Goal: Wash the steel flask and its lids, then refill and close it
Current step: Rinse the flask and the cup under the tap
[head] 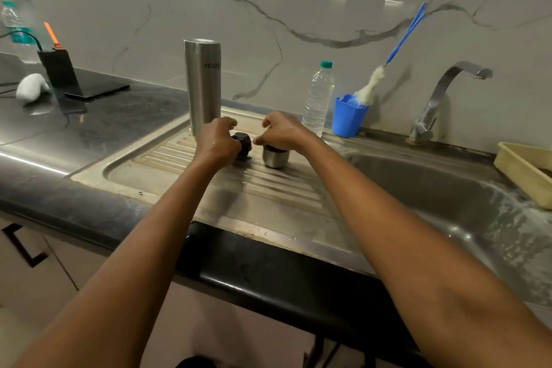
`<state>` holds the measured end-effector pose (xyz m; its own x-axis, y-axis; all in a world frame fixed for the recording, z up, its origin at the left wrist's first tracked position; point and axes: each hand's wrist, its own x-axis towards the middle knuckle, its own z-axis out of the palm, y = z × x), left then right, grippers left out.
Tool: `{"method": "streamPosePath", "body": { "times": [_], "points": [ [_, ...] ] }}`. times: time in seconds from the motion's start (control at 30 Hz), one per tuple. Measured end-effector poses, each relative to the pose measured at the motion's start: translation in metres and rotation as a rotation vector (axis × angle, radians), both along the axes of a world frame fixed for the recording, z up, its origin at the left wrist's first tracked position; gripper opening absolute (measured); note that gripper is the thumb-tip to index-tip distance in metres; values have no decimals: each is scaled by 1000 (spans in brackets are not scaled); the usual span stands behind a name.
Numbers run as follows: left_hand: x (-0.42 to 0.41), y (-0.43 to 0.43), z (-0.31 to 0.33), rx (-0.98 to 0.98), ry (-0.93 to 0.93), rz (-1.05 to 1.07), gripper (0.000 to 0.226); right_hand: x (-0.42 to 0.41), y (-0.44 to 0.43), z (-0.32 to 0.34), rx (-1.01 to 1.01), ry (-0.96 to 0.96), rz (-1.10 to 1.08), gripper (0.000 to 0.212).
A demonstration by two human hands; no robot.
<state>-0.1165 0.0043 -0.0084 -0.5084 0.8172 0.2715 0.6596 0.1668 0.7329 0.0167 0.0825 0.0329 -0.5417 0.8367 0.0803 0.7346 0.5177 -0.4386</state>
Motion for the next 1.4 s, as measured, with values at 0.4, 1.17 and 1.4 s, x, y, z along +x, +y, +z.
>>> {"method": "streamPosePath", "body": {
  "times": [0.4,1.17,1.4],
  "points": [
    [59,10,0,-85,157,-123,42,39,2,-23,-94,35,-7,72],
    [280,138,26,-27,265,-473,41,316,56,-56,-223,747,-560,64],
    [333,215,36,89,314,-521,38,334,75,-74,-226,883,-616,24]
  ]
}}
